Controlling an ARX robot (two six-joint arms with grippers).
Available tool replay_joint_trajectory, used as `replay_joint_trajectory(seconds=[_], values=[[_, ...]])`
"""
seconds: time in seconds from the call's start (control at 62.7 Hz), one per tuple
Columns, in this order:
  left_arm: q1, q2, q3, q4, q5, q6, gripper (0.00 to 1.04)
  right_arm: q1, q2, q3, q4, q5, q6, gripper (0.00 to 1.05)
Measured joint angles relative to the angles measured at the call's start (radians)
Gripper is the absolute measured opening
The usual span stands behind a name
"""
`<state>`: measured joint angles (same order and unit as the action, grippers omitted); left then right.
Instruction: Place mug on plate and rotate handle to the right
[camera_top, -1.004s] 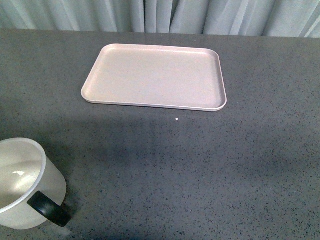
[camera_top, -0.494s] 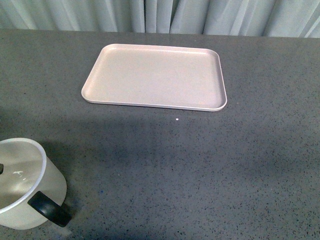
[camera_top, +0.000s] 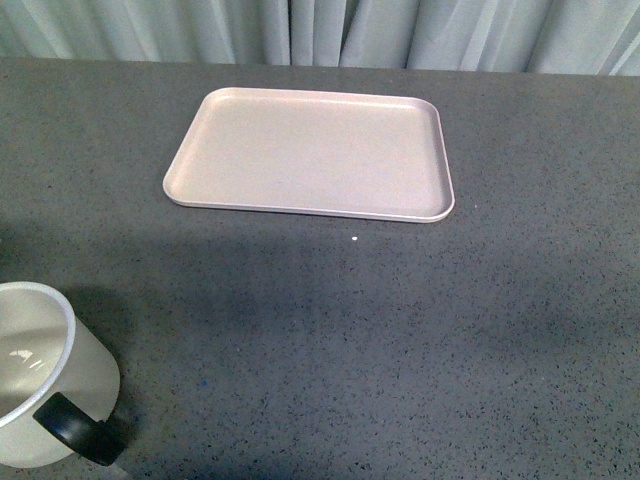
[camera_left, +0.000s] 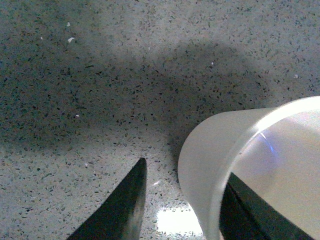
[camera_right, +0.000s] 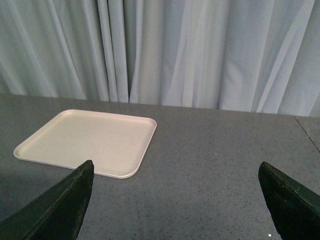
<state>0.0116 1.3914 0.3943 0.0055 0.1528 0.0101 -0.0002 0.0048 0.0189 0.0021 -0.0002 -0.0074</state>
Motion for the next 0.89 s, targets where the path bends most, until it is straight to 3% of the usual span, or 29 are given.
replay_joint_trajectory(seconds=[0.207,0.478,0.654,0.893], values=[[-0.047,-0.055,0.021,-0.064,-0.021,-0.044,0.02,0.000,0.000,0.000,0.000,0.000,0.000,0.96],[-0.195,-0.039,0.168,-0.105,-0.041,-0.143,0.02,0.000,0.000,0.000,0.000,0.000,0.000,0.96],[-0.320,0.121,0.387,-0.106,-0.068,-0.201,0.02,0.000,0.000,0.000,0.000,0.000,0.000,0.96],[-0.414,0.373,0.692,-0.154,-0.080,-0.238,0.02,0.000,0.000,0.000,0.000,0.000,0.000,0.96]])
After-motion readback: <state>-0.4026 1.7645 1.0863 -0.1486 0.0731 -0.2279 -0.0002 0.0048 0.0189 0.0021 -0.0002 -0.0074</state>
